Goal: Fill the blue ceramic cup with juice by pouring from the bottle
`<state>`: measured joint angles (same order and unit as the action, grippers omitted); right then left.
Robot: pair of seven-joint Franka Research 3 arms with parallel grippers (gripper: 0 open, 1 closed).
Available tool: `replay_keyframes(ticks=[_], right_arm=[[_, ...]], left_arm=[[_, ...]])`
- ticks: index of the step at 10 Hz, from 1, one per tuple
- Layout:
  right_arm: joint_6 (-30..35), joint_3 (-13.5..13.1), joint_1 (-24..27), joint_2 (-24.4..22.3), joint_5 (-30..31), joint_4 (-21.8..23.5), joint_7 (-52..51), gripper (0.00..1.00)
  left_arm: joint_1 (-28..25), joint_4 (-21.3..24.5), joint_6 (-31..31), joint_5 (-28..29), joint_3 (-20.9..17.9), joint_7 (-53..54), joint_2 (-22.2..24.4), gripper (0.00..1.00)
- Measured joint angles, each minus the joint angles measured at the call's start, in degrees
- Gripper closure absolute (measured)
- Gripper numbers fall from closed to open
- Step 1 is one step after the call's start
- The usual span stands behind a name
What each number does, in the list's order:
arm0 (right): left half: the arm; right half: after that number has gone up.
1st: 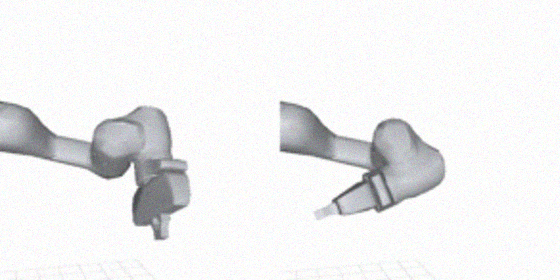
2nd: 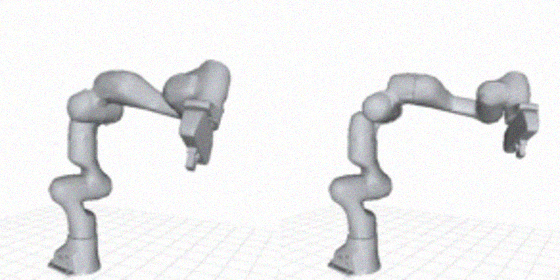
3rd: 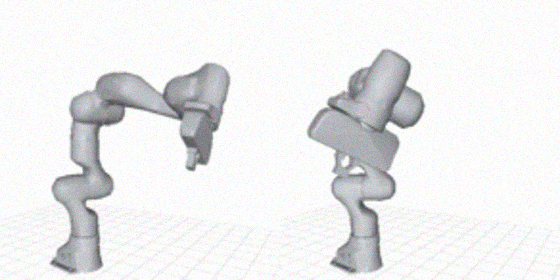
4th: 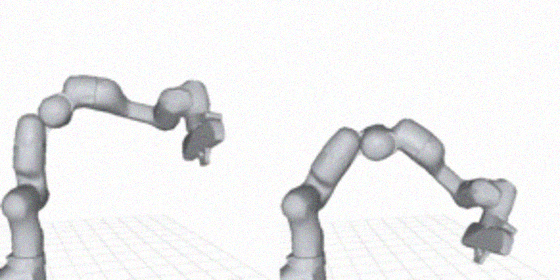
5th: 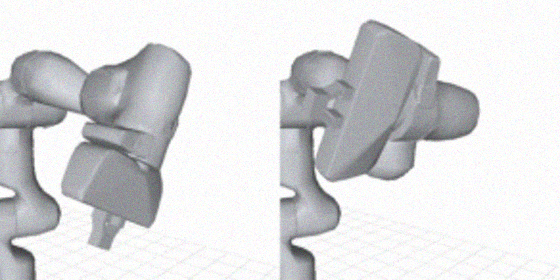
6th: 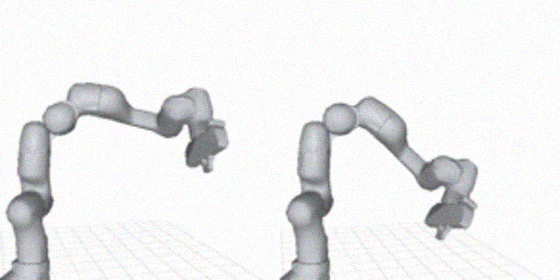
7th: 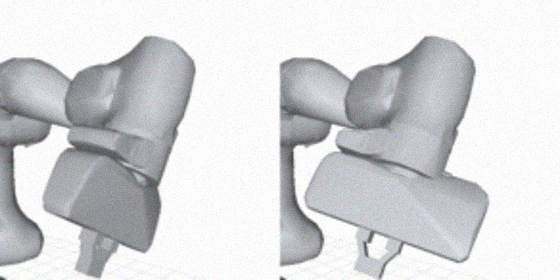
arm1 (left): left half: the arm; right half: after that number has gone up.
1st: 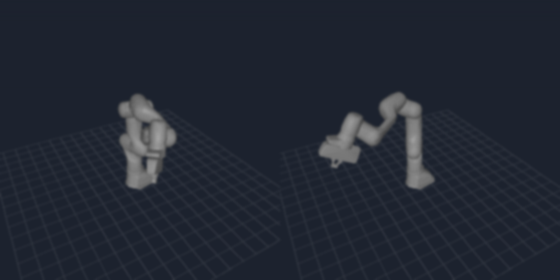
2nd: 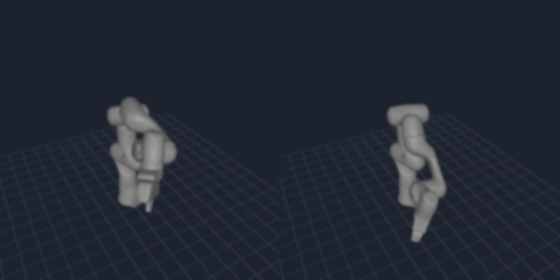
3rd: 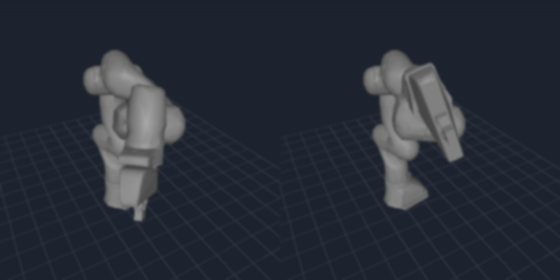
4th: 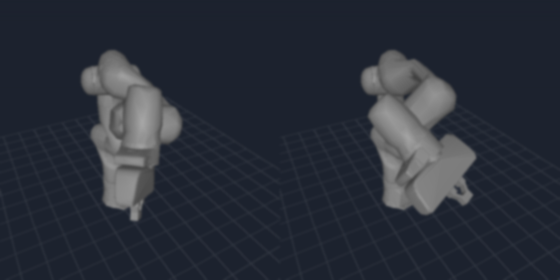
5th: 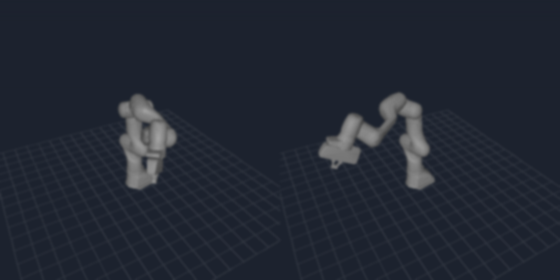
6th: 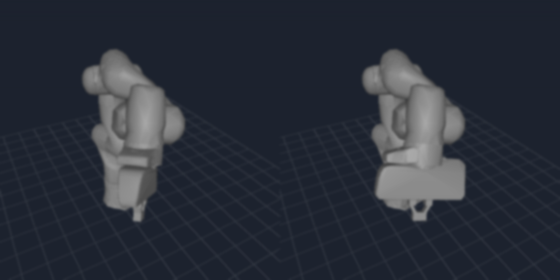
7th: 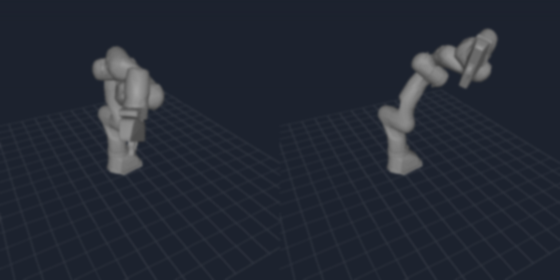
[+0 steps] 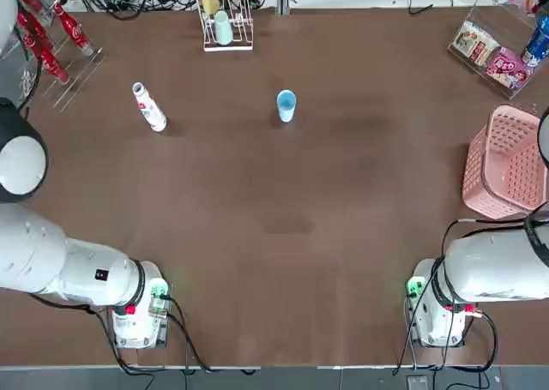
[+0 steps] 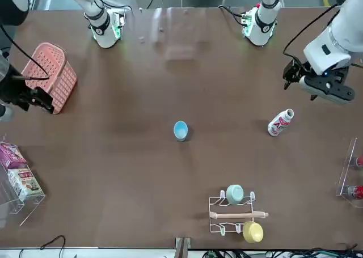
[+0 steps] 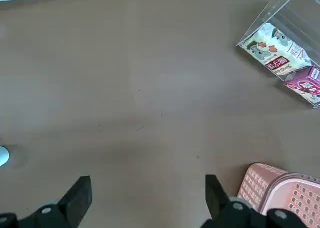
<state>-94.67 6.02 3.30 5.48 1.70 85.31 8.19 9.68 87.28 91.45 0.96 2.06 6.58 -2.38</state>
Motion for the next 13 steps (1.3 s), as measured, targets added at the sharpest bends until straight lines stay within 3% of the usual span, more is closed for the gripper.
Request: replay_keyframes(ticks=[3, 13], right_arm=[[0.00, -0.01, 0.00, 0.00, 0.00, 0.01, 0.00, 0.00], [0.00, -0.15, 0.00, -0.02, 0.00, 0.03, 0.01, 0.00]], left_arm=[[0.09, 0.07, -1.71, 0.00, -0.09, -8.37, 0.00, 0.00], [-0.84, 0.26, -1.97, 0.00, -0.83, -14.77, 0.00, 0.00]])
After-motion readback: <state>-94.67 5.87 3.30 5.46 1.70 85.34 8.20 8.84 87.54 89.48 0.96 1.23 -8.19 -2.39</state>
